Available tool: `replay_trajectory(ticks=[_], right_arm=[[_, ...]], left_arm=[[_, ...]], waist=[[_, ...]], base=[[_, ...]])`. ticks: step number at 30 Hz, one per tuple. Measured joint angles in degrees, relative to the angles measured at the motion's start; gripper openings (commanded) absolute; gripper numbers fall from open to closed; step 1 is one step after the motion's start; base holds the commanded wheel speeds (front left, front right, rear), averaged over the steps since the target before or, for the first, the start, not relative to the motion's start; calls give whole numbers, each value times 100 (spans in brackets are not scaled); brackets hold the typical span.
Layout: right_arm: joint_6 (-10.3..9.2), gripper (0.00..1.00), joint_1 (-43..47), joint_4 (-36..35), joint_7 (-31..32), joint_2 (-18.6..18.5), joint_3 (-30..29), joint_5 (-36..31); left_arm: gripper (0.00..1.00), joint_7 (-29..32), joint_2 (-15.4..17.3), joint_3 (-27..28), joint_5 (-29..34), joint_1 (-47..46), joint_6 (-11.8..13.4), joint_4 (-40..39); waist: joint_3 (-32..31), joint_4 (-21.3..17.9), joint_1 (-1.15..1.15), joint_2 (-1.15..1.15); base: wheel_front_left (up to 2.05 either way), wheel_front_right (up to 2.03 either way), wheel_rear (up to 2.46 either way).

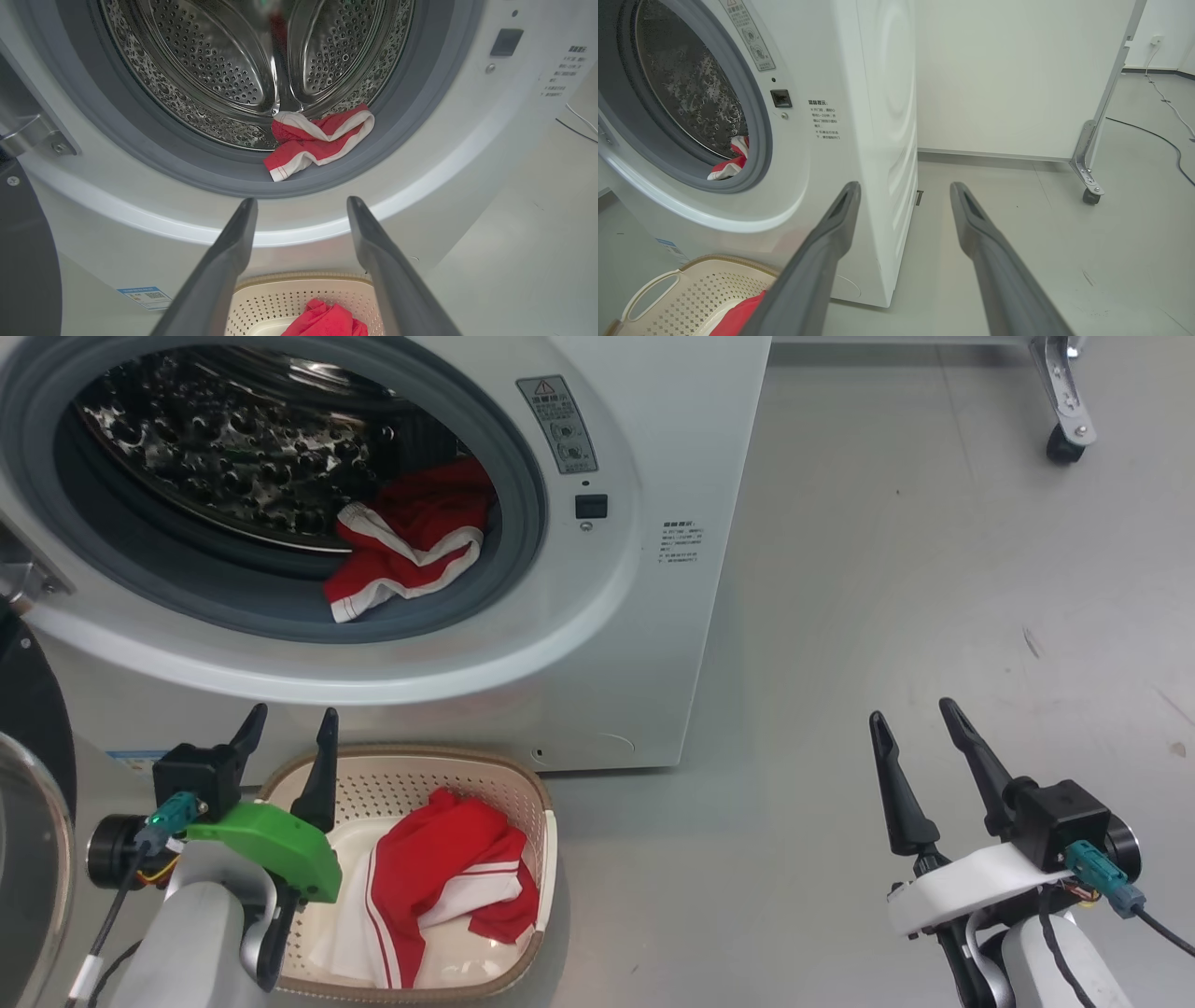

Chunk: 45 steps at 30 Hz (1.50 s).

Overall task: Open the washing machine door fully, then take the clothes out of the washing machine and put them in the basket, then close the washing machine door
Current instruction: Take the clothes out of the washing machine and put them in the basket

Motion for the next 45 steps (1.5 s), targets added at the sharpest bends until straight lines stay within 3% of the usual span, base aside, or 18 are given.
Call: replay_trajectory(ticks=[14,45], right_arm=[[18,100,489,32,0,-12,77,92],[18,100,490,-165,0,-4,63,103]], left_arm=[[100,-1,-45,132,16,961,0,-1065],[100,-1,-120,261,108,1627,-1,-1979]], waist=[[-679,134,0,0],[-650,57,0,0]], base=[[0,0,0],[0,0,0]])
